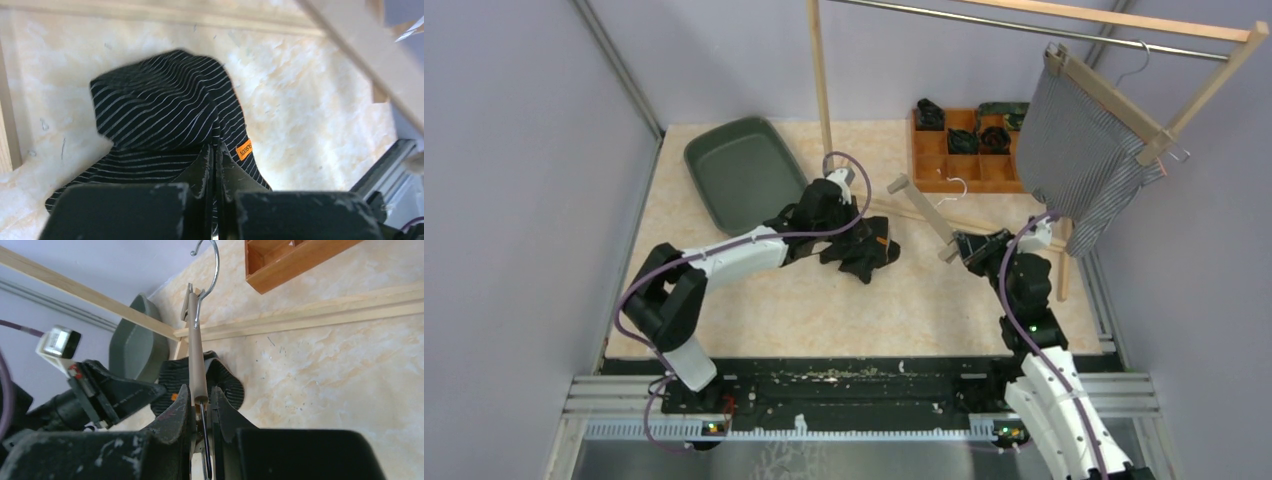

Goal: Clip the underwear to the hanger
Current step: Clamp the underwear onto the hanger.

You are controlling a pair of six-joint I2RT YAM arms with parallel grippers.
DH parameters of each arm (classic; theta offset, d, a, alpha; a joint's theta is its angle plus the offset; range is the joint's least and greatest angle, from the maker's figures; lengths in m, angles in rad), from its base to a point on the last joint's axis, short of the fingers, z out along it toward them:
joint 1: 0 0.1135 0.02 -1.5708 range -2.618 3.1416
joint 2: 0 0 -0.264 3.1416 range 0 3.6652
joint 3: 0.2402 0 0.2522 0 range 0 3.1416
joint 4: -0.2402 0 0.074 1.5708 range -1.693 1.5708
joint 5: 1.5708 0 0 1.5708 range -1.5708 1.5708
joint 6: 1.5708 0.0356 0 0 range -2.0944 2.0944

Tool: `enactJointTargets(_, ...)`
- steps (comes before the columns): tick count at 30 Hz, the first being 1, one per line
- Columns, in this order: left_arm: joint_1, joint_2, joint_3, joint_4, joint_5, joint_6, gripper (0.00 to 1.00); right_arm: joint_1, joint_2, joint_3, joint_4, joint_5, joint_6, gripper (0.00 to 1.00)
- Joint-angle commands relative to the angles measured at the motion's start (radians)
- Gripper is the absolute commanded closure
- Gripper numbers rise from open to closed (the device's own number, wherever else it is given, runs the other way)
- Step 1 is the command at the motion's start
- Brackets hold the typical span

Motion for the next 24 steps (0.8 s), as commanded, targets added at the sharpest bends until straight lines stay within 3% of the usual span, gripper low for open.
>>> enactJointTargets(1, -0.003, -0.058, 0.055, 0.015, -0.002, -0.040, 1.00, -0.007, 0.000, -0.035, 0.181, -0.005, 0.073, 1.00)
enactJointTargets(14, -0.003, -0.038, -0.012, 0.172, 0.092, -0.191, 1.00, -0.004, 0.172, -0.170, 0.600, 0.016, 0.298, 1.00)
enactJointTargets(24, -0.003, -0.029, -0.041, 0.322, 0.158, -0.292, 1.00, 0.102, 0.342, -0.205, 0.846, 0.165, 0.394, 1.00)
